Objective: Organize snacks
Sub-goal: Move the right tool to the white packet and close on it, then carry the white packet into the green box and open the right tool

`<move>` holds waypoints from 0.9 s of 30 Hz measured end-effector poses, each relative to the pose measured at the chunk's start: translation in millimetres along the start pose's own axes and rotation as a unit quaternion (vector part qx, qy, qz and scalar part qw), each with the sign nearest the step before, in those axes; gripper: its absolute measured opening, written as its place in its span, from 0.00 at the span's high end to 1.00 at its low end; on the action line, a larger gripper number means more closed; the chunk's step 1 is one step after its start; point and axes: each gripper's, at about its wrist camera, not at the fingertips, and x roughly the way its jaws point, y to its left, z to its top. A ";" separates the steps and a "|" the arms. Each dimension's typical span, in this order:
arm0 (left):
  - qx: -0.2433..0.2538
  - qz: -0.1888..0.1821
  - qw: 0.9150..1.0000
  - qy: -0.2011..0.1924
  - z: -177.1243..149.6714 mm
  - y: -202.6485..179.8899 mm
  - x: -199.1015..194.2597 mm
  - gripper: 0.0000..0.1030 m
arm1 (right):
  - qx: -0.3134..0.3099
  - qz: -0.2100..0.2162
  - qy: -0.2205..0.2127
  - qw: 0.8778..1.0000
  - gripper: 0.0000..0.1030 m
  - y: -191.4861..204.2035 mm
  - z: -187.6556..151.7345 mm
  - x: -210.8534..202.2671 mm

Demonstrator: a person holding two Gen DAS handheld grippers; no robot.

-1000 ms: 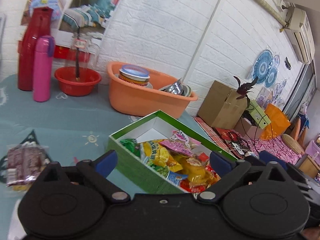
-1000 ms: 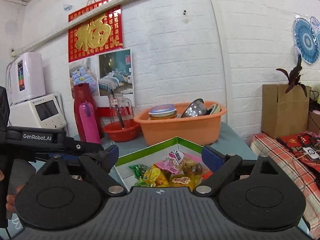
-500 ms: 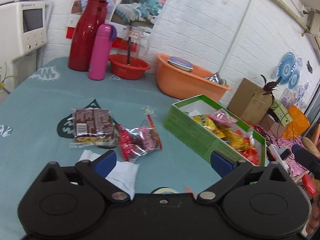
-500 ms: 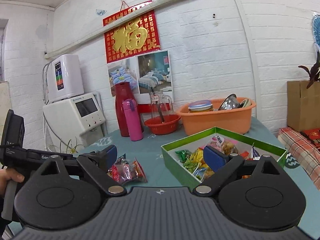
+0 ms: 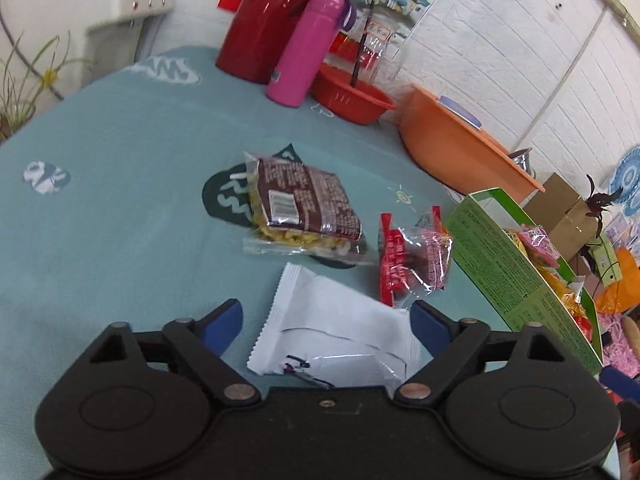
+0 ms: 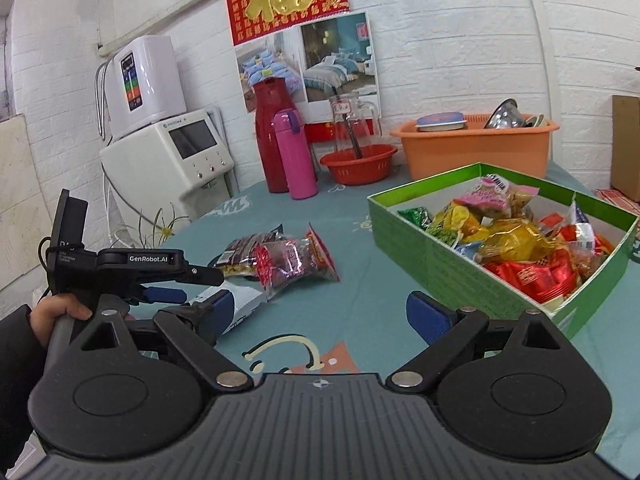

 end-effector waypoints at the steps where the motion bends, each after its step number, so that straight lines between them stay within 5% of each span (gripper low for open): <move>1: 0.001 -0.007 1.000 0.007 0.3 0.7 2.3 0.00 | -0.002 0.004 0.007 1.000 0.00 3.0 -1.5 5.0; 3: 0.021 -0.013 1.000 0.008 -0.9 -2.9 2.6 0.05 | -0.008 0.013 0.022 1.000 0.00 9.4 -4.7 15.1; 5: 0.029 -0.042 0.999 0.018 -2.1 -7.0 1.6 0.28 | -0.014 0.024 0.034 0.999 0.00 14.8 -8.7 22.9; 7: 0.039 -0.073 0.996 0.039 -7.4 -16.0 3.2 0.33 | -0.019 0.037 0.046 0.998 0.00 19.0 -11.4 29.7; 11: 0.061 -0.113 0.990 0.065 -24.4 -35.3 3.3 0.32 | -0.013 0.055 0.071 0.996 0.00 23.0 -17.7 44.0; 15: 0.058 -0.125 0.988 0.069 -31.7 -39.9 1.9 0.03 | 0.002 0.046 0.093 0.995 0.00 18.0 -23.6 54.2; 21: 0.043 -0.137 0.986 0.082 -33.0 -37.1 4.8 0.00 | 0.026 0.044 0.106 0.993 0.00 10.0 -26.5 61.3; 23: 0.043 -0.138 0.987 0.076 -35.5 -37.6 6.8 0.06 | 0.025 0.046 0.110 0.993 0.00 10.8 -28.0 64.2; 24: 0.044 -0.138 0.986 0.080 -36.2 -39.5 8.2 0.21 | 0.024 0.048 0.113 0.992 0.15 11.3 -28.8 66.8; 27: 0.056 -0.130 0.987 0.074 -39.3 -50.3 5.7 0.36 | 0.029 0.058 0.114 0.991 0.41 12.6 -30.9 68.9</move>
